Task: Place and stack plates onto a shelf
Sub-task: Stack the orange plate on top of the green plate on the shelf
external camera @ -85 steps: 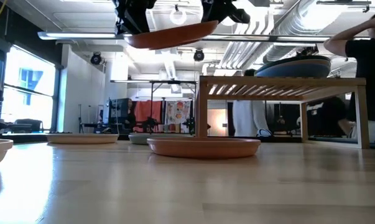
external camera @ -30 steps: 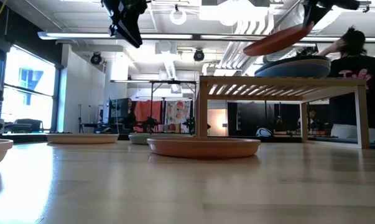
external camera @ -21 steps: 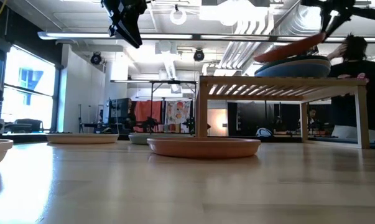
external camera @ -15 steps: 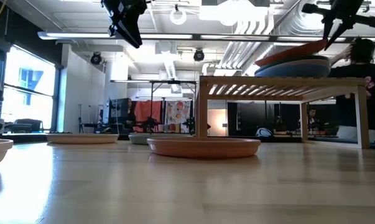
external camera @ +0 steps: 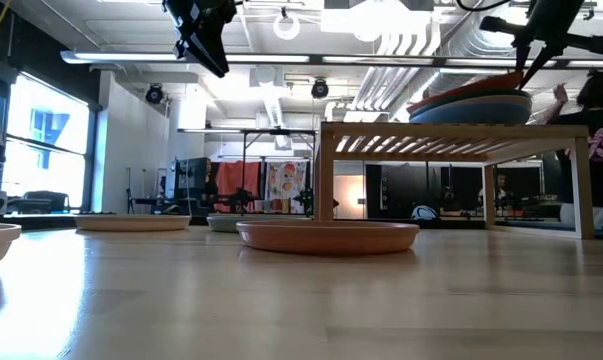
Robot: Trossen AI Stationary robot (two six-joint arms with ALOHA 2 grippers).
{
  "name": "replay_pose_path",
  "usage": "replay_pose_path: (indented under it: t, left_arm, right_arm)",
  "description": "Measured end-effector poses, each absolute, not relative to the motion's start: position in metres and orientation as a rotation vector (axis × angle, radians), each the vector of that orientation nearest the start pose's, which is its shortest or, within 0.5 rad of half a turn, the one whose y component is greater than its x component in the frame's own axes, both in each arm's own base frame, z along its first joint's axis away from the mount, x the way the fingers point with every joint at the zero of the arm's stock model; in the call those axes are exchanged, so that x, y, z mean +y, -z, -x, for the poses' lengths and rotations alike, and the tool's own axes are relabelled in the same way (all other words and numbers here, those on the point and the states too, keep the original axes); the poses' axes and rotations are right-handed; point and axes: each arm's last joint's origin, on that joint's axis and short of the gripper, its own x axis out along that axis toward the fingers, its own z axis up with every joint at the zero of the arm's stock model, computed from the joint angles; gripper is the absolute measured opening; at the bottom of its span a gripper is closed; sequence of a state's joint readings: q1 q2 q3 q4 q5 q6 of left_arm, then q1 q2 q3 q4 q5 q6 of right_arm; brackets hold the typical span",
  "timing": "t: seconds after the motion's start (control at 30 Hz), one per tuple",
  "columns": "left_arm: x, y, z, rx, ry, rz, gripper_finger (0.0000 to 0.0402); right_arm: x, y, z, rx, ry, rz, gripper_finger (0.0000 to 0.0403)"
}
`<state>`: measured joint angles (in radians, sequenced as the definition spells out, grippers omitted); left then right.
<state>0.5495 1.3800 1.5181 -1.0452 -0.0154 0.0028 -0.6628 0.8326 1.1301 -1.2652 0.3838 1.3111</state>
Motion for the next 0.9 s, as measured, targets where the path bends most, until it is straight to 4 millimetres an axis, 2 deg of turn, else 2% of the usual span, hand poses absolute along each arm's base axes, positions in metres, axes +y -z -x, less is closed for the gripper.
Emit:
replay_pose_path:
  t: [0.17,0.9]
  left_arm:
    - [0.1384,-0.3799,-0.2251,0.883,-0.524,0.238,0.0097]
    - [0.1384,-0.3799,-0.2251,0.884,-0.524,0.237,0.0097]
  right_arm:
    - [-0.0821,-0.3468,-0.0873,0.266,1.507,-1.202,0.0]
    - [-0.0807,-0.3452,-0.0855,0.34,1.502,-1.159,0.0]
